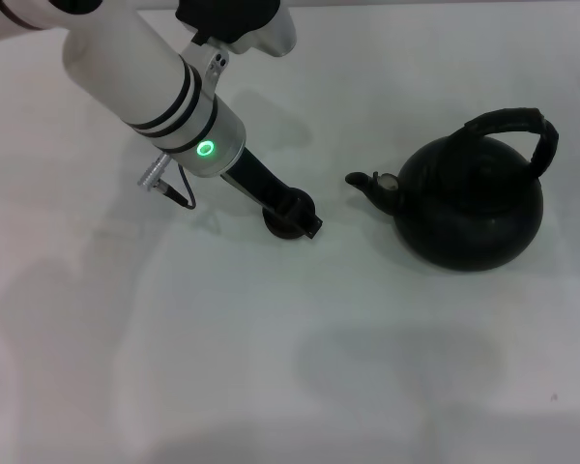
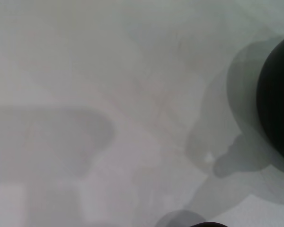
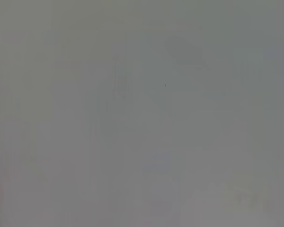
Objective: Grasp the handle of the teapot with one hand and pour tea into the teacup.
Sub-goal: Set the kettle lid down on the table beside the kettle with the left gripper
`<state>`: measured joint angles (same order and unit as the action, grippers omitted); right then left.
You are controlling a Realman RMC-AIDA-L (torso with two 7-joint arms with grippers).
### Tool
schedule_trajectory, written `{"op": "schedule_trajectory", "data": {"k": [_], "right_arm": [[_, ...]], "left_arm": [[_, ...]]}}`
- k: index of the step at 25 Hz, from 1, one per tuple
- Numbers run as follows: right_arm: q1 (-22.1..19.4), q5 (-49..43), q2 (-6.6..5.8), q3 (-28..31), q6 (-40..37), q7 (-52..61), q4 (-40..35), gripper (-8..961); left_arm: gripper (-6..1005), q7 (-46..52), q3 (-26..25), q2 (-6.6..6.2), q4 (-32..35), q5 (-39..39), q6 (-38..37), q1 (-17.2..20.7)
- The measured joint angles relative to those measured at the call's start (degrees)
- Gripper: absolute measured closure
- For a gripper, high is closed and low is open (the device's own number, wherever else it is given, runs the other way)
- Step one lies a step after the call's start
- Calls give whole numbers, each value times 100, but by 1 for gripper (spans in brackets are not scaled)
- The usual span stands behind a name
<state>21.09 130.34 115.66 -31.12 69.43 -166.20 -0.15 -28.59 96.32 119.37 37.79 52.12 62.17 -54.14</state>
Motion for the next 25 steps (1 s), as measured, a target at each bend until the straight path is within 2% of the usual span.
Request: {"op": "schedule_trajectory", "data": {"k": [12, 25], "right_arm": [[0, 0, 0, 0, 0, 0, 6, 173], [-23, 0, 0, 6, 0, 0, 6, 173]], "left_arm": [[152, -19, -21, -40, 206, -24, 244, 53], [124, 17, -52, -48, 261, -184, 567, 88]]}}
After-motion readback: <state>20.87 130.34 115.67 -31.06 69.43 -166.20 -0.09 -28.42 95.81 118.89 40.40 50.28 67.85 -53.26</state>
